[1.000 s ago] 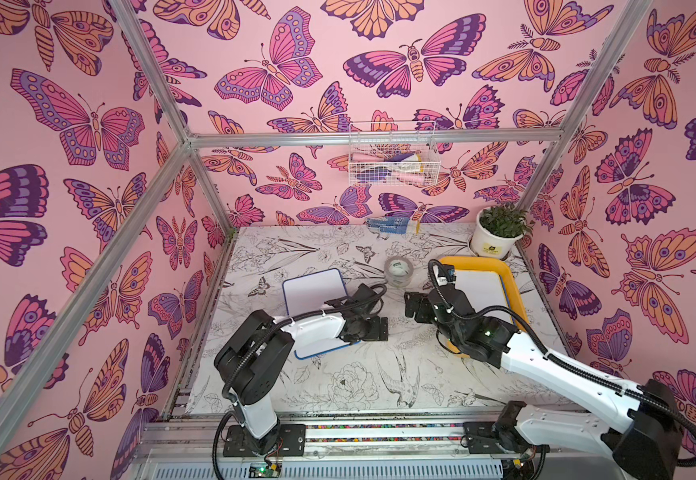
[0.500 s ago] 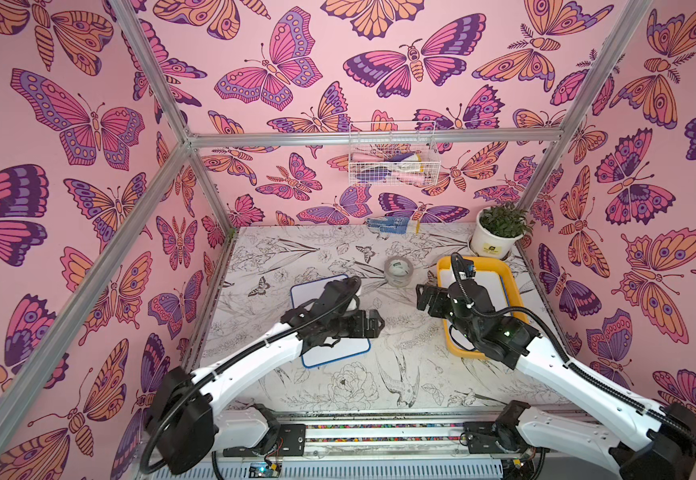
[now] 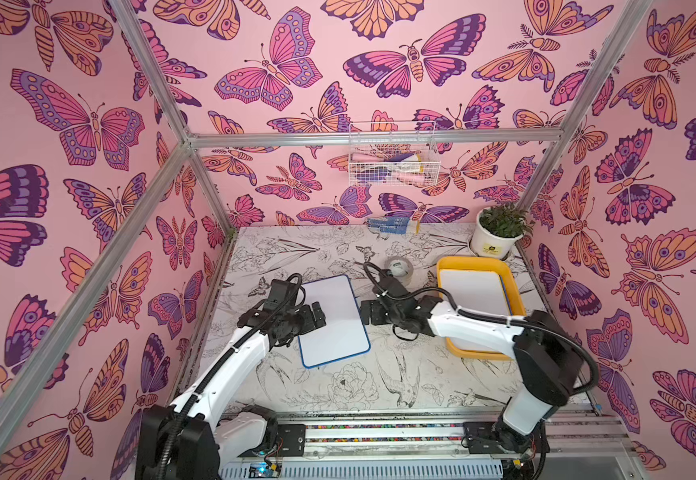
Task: Put the whiteboard into the storage box
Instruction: Move the whiteboard to the center of the board.
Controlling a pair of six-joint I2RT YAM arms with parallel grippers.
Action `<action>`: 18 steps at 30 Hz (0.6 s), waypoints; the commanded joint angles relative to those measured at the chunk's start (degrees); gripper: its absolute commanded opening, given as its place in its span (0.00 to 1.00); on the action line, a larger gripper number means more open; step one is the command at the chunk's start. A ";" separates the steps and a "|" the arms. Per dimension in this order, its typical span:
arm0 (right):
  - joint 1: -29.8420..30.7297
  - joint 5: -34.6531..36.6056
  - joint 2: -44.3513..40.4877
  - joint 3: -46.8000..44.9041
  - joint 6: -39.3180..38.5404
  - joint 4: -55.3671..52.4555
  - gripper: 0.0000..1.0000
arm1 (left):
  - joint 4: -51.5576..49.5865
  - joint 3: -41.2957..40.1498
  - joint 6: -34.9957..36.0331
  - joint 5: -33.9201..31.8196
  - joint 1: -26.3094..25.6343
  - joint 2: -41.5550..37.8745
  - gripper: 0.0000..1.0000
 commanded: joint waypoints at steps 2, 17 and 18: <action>1.82 -0.07 5.99 4.18 -0.78 3.10 1.00 | -1.74 -0.79 -1.58 -5.16 2.20 3.85 1.00; 6.33 16.85 14.22 -5.85 -9.84 29.91 0.99 | -0.26 7.43 -0.96 -3.48 4.64 24.55 1.00; 6.45 17.77 14.79 -5.74 -9.90 29.99 0.99 | 0.07 7.86 -0.84 -2.70 4.65 25.59 1.00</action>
